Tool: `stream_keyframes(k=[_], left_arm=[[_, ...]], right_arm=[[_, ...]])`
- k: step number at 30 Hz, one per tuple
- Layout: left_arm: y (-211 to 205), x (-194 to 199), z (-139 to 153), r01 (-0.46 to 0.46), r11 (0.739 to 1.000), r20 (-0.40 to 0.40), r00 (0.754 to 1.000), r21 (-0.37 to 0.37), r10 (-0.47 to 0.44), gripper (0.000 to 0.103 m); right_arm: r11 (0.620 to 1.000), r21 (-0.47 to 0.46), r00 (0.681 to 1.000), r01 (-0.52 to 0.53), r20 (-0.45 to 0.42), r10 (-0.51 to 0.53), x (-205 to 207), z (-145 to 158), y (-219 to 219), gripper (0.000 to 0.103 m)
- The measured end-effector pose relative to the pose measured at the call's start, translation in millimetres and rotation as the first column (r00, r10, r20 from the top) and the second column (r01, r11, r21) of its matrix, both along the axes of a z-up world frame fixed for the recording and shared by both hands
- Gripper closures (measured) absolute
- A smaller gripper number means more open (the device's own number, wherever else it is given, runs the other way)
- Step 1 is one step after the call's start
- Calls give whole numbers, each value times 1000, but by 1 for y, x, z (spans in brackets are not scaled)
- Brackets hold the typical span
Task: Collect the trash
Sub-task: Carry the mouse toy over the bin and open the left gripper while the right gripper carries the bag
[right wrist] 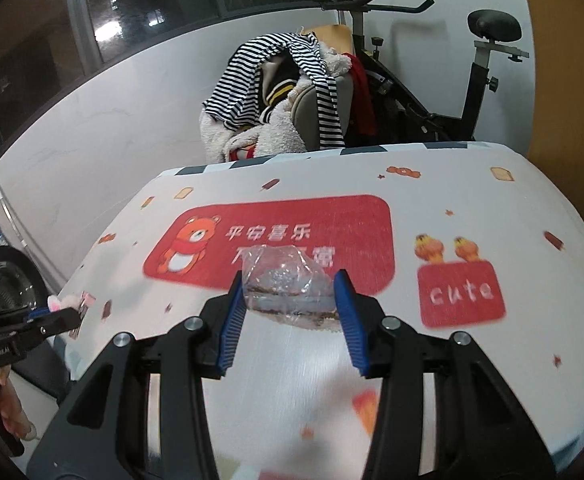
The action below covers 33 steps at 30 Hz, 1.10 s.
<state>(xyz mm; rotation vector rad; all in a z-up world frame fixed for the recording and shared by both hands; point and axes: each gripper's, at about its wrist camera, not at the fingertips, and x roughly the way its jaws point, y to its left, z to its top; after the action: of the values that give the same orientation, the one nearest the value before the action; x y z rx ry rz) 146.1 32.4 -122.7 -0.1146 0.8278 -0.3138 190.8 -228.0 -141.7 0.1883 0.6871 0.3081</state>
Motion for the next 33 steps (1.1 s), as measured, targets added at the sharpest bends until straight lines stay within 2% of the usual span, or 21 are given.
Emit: stream_keyframes(k=[10, 16, 20, 33], left_arm=[[-14, -65, -15, 57, 998, -21, 998, -30, -57, 87], [-25, -95, -40, 108, 994, -56, 993, 12, -107, 87], [-34, -110, -56, 144, 989, -74, 987, 33, -141, 87], [-38, -130, -88, 170, 984, -149, 976, 58, -160, 86]], right_arm=[[1000, 1, 999, -27, 23, 27, -79, 11, -7, 57], [999, 20, 999, -31, 29, 30, -111, 12, -8, 57], [999, 35, 999, -28, 28, 27, -124, 10, -8, 57], [998, 60, 1000, -12, 9, 11, -146, 2, -13, 57]])
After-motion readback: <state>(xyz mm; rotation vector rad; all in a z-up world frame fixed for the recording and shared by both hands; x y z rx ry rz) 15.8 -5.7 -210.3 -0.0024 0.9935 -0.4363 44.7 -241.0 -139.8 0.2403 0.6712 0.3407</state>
